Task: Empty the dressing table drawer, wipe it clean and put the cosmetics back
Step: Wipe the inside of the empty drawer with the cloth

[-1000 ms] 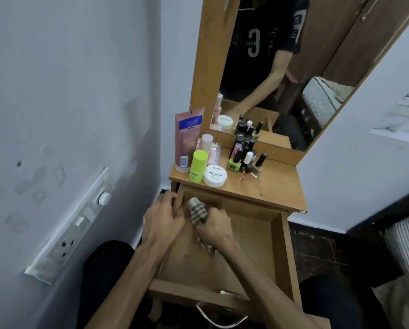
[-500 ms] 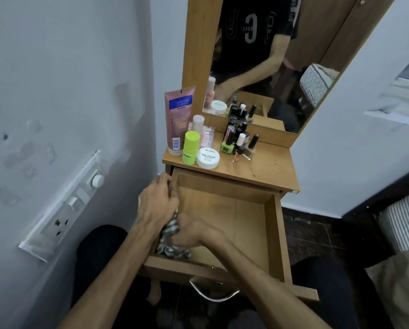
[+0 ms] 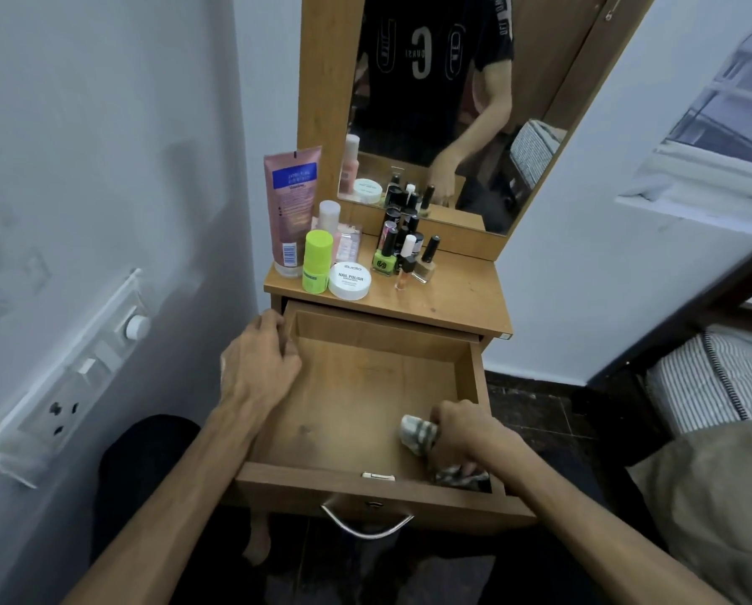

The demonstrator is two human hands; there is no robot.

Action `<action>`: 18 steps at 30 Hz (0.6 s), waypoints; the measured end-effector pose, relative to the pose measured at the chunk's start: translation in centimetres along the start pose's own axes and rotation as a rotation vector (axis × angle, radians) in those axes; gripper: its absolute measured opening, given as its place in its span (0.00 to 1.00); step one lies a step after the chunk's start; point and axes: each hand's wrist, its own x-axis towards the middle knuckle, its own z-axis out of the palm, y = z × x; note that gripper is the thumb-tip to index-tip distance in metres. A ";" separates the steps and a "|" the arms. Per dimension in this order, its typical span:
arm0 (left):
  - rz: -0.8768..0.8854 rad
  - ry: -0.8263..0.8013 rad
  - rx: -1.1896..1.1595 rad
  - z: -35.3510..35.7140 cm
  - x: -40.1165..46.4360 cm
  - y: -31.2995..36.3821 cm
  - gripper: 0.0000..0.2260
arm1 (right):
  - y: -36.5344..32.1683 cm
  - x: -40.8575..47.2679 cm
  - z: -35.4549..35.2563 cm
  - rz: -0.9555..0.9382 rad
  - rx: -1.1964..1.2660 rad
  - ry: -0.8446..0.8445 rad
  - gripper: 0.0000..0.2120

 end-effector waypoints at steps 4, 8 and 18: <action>0.008 -0.003 -0.008 0.0 0.0 0.0 0.13 | -2.3 -0.5 -1.1 -0.055 -0.070 0.265 0.16; 0.002 -0.001 0.002 -0.1 0.1 -0.2 0.13 | -7.5 0.7 -1.7 -0.433 0.129 0.397 0.27; 0.008 0.012 0.003 0.5 0.4 -0.8 0.16 | -11.3 4.7 0.3 -0.574 -0.133 0.395 0.27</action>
